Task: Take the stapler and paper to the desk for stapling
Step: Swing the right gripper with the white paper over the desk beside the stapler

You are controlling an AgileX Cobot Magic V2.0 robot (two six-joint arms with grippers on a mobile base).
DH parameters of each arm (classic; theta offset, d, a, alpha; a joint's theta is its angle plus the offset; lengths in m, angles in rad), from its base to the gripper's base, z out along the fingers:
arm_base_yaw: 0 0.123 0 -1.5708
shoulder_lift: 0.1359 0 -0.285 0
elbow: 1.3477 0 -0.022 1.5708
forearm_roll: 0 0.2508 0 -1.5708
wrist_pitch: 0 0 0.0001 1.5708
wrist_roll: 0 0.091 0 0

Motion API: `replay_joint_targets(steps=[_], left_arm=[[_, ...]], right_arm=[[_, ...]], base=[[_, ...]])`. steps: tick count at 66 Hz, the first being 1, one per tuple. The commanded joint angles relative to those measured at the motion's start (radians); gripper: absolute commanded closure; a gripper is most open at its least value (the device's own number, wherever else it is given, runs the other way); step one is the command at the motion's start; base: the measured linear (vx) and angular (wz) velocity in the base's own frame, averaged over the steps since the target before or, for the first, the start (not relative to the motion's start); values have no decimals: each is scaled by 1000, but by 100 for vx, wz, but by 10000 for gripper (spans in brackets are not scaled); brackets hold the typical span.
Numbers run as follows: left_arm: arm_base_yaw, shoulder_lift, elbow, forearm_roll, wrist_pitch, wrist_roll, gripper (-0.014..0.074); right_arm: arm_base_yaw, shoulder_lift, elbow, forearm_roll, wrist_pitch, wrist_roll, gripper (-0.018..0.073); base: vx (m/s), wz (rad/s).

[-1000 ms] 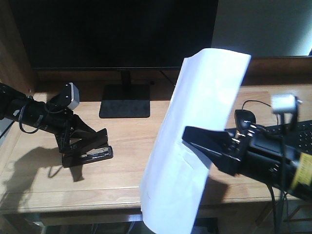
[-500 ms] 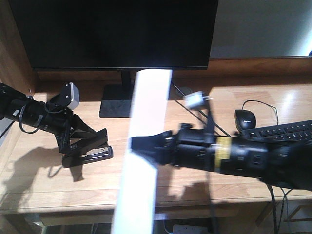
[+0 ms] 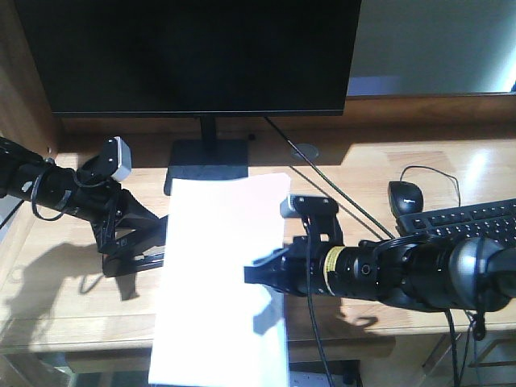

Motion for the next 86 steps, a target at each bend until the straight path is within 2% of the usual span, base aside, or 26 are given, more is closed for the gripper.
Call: replay_joint_targets(steps=[1, 24, 35, 55, 71, 86], left_arm=[[-3, -58, -24, -52, 26, -7, 603], [-3, -58, -24, -52, 26, -7, 603], [-3, -58, -24, -52, 26, -7, 603], [-3, -58, -24, -52, 26, -7, 603], [-3, -58, -24, -52, 26, -7, 603], [-3, -58, -24, -52, 26, -7, 603]], right_arm=[[-3, -15, -29, 60, 23, -80, 561], [-3, 36, -37, 203, 16, -157, 561], [-2, 47, -78, 202, 3, -208, 561], [-2, 47, -139, 198, -28, -207, 561], [-2, 32, -136, 197, -156, -205, 561], [-2, -24, -136, 196, -138, -203, 561]], base=[[0, 0], [0, 0], [0, 0], [0, 0], [0, 0], [0, 0]])
